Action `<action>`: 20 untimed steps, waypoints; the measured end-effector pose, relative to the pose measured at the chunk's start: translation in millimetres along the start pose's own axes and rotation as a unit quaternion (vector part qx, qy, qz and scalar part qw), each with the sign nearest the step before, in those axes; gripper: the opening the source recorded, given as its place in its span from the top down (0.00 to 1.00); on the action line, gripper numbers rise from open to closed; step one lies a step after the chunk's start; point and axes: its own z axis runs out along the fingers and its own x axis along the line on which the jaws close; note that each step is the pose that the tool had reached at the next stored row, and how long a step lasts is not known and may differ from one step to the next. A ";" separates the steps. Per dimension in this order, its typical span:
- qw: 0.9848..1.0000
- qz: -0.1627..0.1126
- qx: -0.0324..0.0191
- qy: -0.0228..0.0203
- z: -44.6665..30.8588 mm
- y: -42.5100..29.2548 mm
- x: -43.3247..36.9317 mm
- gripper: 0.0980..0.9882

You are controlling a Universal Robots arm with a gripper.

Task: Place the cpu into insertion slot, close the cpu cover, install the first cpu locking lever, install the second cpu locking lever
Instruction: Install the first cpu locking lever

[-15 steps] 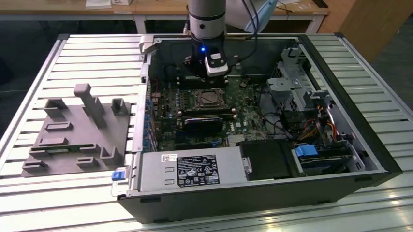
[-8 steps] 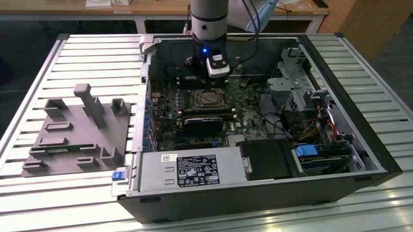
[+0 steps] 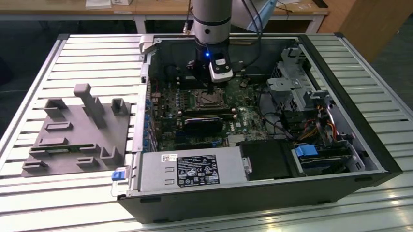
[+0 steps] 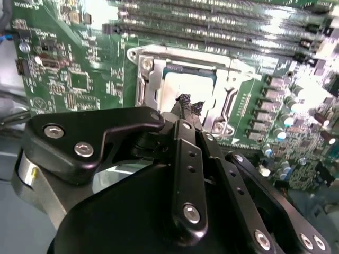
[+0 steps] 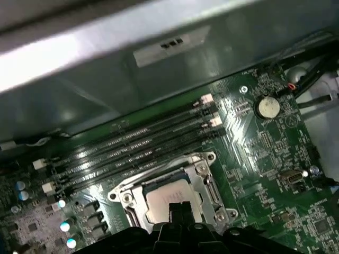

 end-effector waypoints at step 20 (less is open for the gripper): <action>0.999 -0.045 -0.002 0.002 0.0 -7.8 -4.5 1.00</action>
